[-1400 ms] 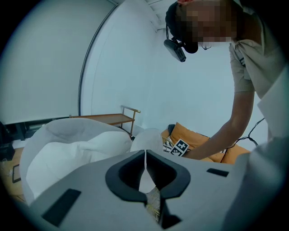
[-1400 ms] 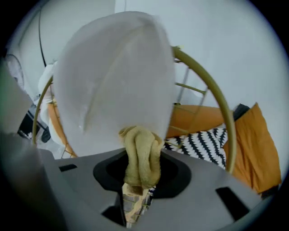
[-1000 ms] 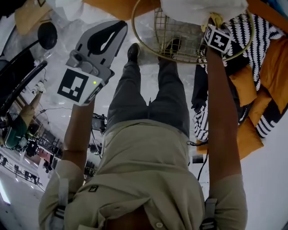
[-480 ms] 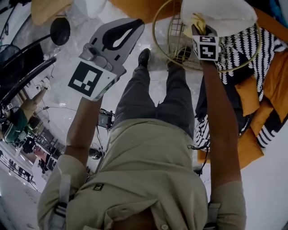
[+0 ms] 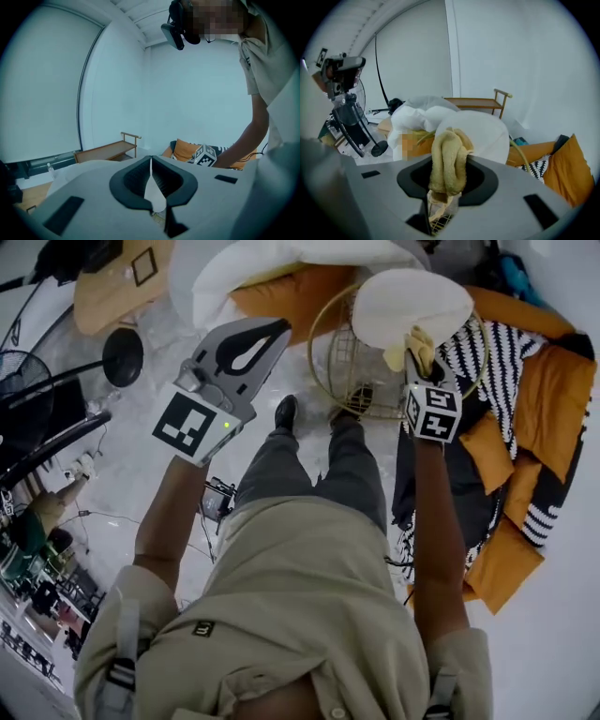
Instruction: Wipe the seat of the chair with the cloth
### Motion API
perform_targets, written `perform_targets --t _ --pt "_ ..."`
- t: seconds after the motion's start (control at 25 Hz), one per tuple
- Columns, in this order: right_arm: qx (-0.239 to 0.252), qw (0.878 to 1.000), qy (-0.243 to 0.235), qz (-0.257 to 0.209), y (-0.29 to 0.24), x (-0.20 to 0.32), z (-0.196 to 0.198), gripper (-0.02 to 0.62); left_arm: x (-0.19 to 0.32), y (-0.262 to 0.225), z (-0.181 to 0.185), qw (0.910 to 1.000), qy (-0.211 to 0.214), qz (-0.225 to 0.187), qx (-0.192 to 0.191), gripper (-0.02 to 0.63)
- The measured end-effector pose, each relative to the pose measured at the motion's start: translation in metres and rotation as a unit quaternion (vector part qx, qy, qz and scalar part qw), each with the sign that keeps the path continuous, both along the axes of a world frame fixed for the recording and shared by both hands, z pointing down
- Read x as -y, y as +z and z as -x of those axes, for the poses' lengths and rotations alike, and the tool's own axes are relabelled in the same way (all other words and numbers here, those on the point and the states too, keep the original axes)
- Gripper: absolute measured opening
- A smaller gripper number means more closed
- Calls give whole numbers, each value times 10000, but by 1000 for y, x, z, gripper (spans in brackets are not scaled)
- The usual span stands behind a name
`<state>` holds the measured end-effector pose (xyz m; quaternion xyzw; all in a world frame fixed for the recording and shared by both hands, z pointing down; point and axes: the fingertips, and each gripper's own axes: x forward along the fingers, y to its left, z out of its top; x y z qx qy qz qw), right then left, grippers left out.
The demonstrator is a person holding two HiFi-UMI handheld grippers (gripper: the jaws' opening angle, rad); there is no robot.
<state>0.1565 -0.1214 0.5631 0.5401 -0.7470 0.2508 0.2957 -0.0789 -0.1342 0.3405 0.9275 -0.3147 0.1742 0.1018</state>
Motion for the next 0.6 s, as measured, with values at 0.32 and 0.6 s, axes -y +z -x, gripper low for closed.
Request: perform_targets --t 0.32,0.6 --pt "53 9948 551 -860 -152 -35 -19 124 -25 -82 10 9985 240 -335 -368 28" --pt "99 9841 787 -1589 -259 -61 -16 123 -43 -124 30 9961 403 -540 -574 28"
